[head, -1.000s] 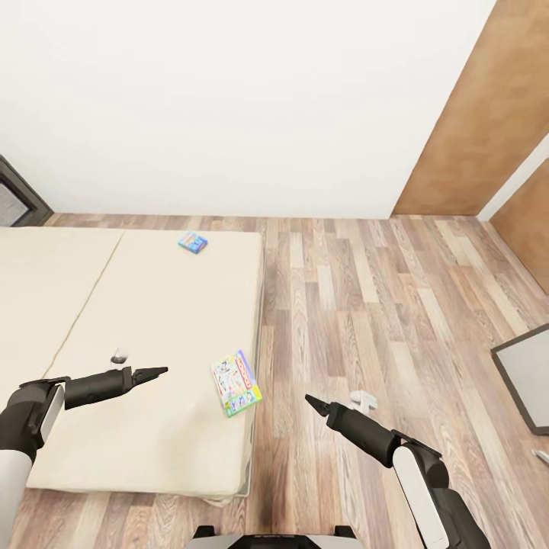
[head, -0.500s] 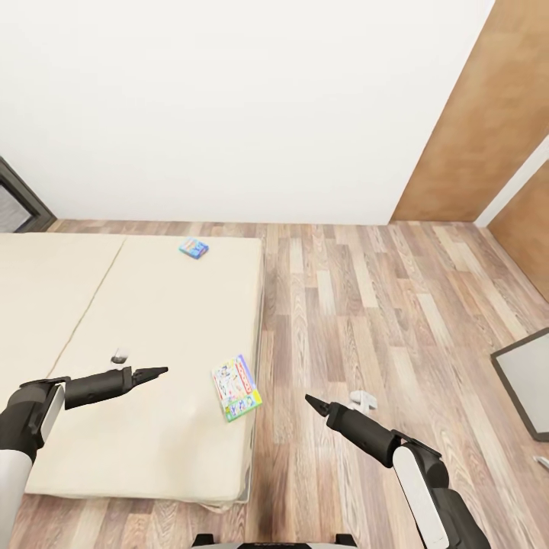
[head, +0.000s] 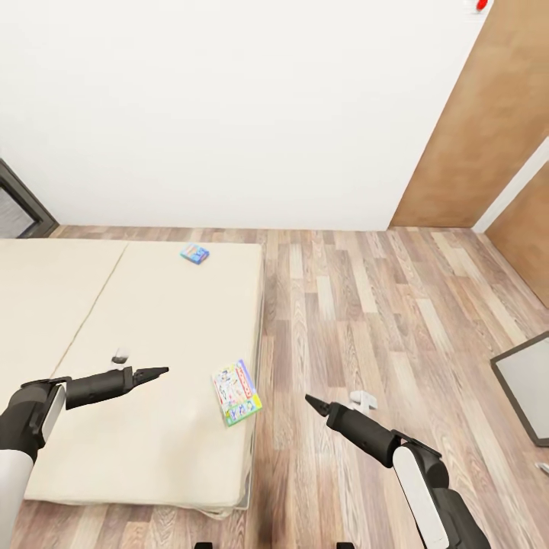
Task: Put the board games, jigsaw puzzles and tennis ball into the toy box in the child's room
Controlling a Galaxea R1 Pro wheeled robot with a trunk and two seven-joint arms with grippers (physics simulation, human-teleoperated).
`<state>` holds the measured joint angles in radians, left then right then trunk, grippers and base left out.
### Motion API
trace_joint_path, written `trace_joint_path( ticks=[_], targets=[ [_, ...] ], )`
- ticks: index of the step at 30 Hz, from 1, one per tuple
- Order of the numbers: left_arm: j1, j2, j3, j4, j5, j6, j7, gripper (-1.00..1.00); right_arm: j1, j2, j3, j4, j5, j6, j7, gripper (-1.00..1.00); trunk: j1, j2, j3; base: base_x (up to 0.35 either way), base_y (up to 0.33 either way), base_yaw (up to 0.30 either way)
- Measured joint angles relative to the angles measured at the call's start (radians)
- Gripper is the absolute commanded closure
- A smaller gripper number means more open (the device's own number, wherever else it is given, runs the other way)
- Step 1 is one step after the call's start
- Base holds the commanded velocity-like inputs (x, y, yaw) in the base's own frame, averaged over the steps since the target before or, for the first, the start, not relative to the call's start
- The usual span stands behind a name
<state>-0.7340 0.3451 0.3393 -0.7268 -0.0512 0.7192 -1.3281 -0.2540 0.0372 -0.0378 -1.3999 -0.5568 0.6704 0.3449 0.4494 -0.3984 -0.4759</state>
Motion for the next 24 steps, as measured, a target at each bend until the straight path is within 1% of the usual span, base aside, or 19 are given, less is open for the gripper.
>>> trace_joint_path(
  ticks=[24],
  targets=[
    [0.0,-0.01,0.0,0.0,-0.005,-0.001,0.0,-1.0,0.0,0.0,0.0,0.0,0.0,0.0,0.0,-1.0,0.0,0.0,0.039,0.0,0.0,0.0]
  ],
)
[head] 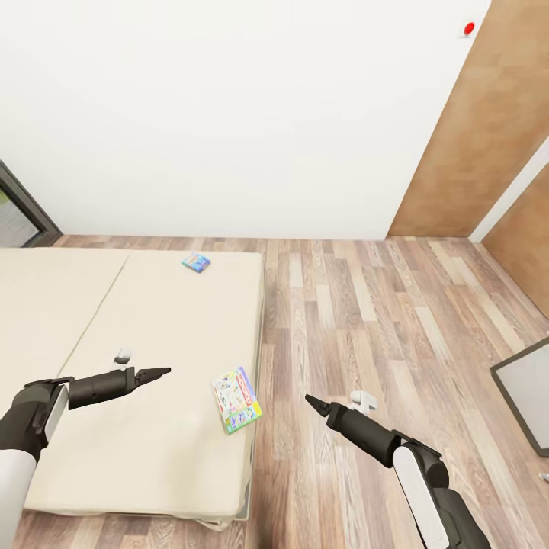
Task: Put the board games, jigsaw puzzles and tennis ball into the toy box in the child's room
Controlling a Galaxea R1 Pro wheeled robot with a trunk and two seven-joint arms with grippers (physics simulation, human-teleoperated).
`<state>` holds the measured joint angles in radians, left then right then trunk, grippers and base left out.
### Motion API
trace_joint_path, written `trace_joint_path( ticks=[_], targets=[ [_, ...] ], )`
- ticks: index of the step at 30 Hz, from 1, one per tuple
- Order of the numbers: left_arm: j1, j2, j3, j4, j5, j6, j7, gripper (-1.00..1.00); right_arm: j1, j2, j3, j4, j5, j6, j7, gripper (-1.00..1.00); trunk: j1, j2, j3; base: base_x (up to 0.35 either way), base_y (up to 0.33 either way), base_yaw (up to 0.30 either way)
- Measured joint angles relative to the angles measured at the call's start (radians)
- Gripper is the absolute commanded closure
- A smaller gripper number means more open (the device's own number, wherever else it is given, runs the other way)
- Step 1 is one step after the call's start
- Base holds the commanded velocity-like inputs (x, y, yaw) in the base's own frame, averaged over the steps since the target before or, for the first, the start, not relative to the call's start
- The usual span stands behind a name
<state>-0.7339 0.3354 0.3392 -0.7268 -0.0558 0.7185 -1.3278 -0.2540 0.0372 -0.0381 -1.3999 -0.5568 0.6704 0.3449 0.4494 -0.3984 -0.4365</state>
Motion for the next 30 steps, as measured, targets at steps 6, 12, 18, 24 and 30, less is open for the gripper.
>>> trace_joint_path(
  ticks=[6,12,18,24,30],
  targets=[
    [0.0,0.0,0.0,0.0,-0.001,0.0,0.0,-1.0,0.0,0.0,0.0,0.0,0.0,0.0,0.0,-1.0,0.0,0.0,0.01,0.0,0.0,0.0],
    [0.0,-0.001,0.0,0.0,-0.001,0.0,0.0,-1.0,0.0,0.0,0.0,0.0,0.0,0.0,0.0,-1.0,0.0,0.0,0.02,0.0,0.0,0.0],
    [0.0,-0.001,0.0,0.0,-0.001,0.0,0.0,-1.0,0.0,0.0,0.0,0.0,0.0,0.0,0.0,-1.0,0.0,0.0,0.03,0.0,0.0,0.0],
    [0.0,-0.001,0.0,0.0,-0.001,0.0,0.0,-1.0,0.0,0.0,0.0,0.0,0.0,0.0,0.0,-1.0,0.0,0.0,0.039,0.0,0.0,0.0],
    [0.0,-0.004,0.0,0.0,-0.002,0.0,0.0,-1.0,0.0,0.0,0.0,0.0,0.0,0.0,0.0,-1.0,0.0,0.0,0.049,0.0,0.0,0.0]
  ],
)
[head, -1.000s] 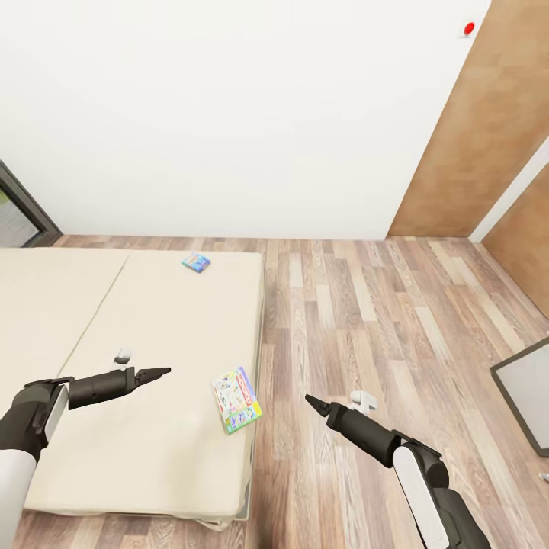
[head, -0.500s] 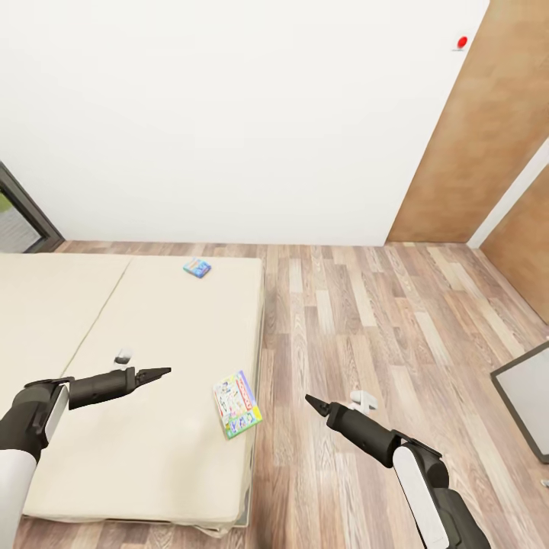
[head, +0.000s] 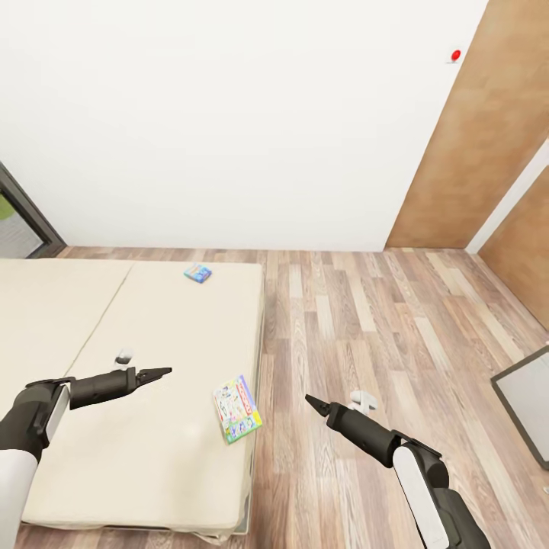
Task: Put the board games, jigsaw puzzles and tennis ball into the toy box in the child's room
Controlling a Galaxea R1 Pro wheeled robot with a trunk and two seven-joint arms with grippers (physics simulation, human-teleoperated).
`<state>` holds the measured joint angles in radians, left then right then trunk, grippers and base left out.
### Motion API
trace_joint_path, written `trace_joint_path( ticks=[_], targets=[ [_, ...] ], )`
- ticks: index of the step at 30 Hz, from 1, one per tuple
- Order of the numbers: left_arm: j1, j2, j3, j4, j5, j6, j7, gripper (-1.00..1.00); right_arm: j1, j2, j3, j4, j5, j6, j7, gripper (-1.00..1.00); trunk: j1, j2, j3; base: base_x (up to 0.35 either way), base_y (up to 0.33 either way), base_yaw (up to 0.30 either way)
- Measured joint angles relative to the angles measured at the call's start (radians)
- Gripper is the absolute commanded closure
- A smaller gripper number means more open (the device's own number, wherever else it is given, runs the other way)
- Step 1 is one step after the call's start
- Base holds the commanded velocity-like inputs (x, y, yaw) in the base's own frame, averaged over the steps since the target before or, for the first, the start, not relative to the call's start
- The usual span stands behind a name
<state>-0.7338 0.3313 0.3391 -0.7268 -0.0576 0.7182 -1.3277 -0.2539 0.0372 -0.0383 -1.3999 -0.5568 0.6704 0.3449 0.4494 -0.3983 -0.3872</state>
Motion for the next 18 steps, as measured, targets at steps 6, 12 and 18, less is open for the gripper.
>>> trace_joint_path(
  ticks=[6,12,18],
  targets=[
    [0.0,-0.004,0.0,0.0,0.0,0.0,0.001,-1.0,0.0,0.0,0.0,0.0,0.0,0.0,0.0,-1.0,0.0,0.0,0.01,0.0,0.0,0.0],
    [0.0,-0.01,0.0,0.0,-0.001,0.0,0.002,-1.0,0.0,0.0,0.001,0.0,0.0,0.0,0.0,-1.0,0.0,0.0,0.02,0.0,0.0,0.0],
    [0.0,-0.012,0.0,0.0,-0.001,0.0,0.003,-1.0,0.0,0.0,0.0,0.0,0.0,0.0,0.0,-1.0,0.0,0.0,0.03,0.0,0.0,0.0]
  ],
)
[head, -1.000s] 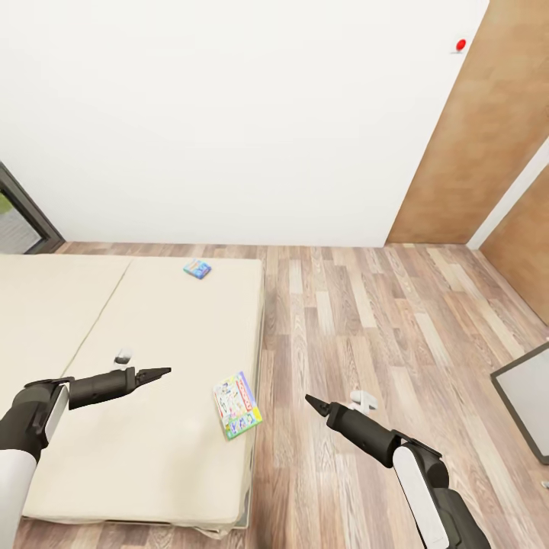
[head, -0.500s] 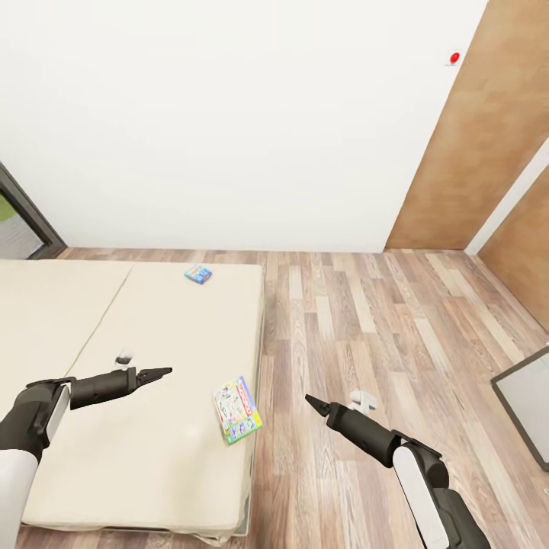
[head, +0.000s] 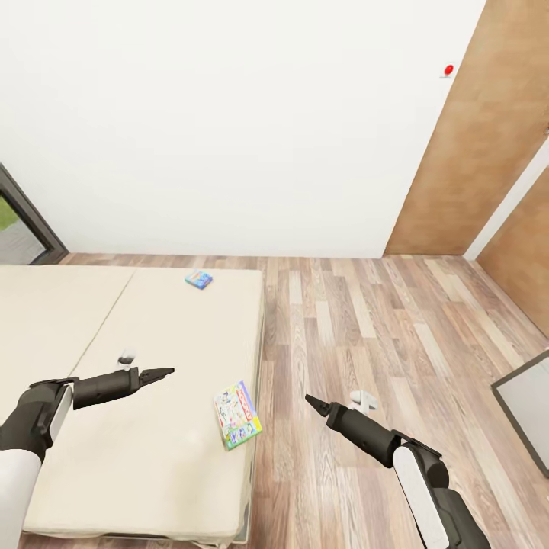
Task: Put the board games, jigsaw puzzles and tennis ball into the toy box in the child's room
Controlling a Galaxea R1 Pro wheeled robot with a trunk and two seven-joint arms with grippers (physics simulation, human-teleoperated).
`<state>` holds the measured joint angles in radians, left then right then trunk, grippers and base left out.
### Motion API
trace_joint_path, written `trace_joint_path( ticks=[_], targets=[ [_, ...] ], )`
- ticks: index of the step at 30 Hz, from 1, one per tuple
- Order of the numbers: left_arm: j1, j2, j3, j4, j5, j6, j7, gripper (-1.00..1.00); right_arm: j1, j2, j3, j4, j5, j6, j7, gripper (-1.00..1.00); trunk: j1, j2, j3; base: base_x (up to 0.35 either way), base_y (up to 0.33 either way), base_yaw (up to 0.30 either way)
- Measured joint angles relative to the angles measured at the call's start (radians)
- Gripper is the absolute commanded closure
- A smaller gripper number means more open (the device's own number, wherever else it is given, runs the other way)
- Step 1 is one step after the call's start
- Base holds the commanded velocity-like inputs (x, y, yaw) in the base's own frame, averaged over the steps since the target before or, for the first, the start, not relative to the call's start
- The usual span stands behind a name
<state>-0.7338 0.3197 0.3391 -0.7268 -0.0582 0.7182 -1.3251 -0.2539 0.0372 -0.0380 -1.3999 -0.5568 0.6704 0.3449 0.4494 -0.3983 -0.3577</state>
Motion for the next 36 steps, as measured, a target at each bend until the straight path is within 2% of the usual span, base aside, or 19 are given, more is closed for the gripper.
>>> trace_joint_path(
  ticks=[36],
  targets=[
    [0.0,-0.002,0.0,0.0,0.0,0.0,0.002,-1.0,0.0,0.001,0.0,0.0,0.0,0.0,-0.001,-1.0,0.0,0.0,0.059,0.0,0.0,0.0]
  ],
)
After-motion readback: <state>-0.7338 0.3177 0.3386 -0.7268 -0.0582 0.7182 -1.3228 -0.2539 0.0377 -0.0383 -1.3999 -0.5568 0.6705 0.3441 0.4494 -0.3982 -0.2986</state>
